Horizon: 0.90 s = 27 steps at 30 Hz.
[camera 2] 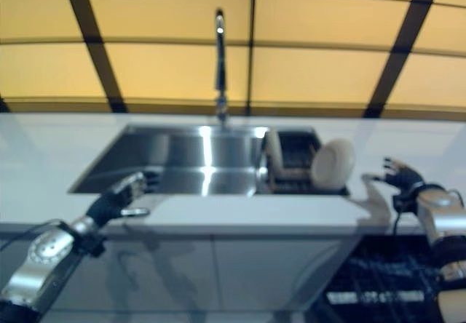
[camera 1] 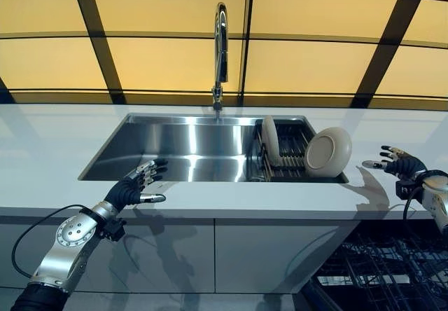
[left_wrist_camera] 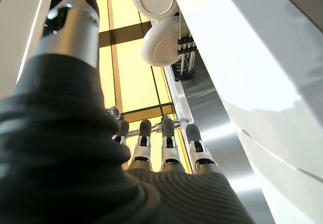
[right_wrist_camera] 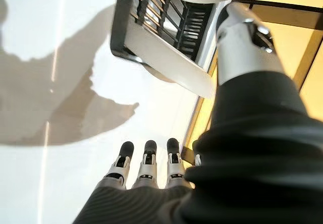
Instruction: Take plates into dishwasher
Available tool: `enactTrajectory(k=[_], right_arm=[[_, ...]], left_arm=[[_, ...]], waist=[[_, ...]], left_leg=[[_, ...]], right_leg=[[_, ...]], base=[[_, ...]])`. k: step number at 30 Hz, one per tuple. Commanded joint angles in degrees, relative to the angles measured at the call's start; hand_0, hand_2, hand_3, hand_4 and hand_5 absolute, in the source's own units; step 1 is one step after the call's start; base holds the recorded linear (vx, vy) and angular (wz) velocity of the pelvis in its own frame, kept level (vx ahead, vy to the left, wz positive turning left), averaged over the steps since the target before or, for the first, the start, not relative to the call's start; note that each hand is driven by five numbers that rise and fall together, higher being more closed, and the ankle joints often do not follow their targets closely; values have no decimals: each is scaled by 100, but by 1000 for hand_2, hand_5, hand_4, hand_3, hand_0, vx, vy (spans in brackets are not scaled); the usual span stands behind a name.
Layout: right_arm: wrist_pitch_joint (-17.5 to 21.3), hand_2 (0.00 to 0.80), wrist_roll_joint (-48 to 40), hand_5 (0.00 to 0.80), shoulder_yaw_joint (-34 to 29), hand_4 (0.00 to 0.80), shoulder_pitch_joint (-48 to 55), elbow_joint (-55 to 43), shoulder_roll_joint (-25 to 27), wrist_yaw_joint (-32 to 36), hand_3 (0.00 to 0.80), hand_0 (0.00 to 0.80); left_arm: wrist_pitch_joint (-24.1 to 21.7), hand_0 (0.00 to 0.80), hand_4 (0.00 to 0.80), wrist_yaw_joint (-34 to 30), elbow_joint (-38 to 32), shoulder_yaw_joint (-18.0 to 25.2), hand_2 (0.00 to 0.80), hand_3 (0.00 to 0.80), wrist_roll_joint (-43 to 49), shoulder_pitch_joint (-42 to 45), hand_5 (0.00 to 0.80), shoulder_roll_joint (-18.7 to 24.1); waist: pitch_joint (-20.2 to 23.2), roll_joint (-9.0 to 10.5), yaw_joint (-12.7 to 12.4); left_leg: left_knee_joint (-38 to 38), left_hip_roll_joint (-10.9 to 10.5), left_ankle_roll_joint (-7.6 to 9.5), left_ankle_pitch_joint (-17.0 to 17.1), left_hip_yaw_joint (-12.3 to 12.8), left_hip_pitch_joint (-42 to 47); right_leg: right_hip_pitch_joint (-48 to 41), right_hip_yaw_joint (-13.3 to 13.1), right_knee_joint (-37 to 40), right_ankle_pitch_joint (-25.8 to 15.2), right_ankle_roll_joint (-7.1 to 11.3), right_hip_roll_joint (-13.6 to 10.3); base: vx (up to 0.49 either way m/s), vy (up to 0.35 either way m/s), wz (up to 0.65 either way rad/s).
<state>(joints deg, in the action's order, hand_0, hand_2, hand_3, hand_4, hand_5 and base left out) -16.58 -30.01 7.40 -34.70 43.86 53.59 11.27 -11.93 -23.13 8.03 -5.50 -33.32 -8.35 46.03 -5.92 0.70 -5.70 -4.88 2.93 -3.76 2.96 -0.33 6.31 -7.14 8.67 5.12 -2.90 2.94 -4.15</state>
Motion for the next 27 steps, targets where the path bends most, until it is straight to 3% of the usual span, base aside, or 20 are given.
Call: enactTrajectory(k=[1,13,27], right_arm=[[305,0,-237,0,46,0,-230,175,-9,97,0,0],[399,0,-383,0,69,0,-241,753,-429,257,0,0],[413,0,-429,0,65,0,-394,1082,-398,199,0,0]], left_arm=[[-272,0,0,-69,-248,-19,0,0,-297,-622,0,240],[-215,0,0,-164,-362,-129,0,0,-300,-741,0,247],[-167,0,0,-258,-542,-99,0,0,-359,-735,0,320]], waist=[[279,152,-103],[262,76,-208],[233,37,-293]], left_leg=[[-12,-26,38,-42,-94,-110],[-12,-62,65,-55,-191,-60],[-12,-66,49,-41,-292,-70]], right_leg=[[-106,114,-15,-104,281,-300],[-178,185,-20,-78,265,-328],[-209,265,-22,-53,256,-339]], base=[[2,-24,4],[42,-18,5],[19,-14,2]])
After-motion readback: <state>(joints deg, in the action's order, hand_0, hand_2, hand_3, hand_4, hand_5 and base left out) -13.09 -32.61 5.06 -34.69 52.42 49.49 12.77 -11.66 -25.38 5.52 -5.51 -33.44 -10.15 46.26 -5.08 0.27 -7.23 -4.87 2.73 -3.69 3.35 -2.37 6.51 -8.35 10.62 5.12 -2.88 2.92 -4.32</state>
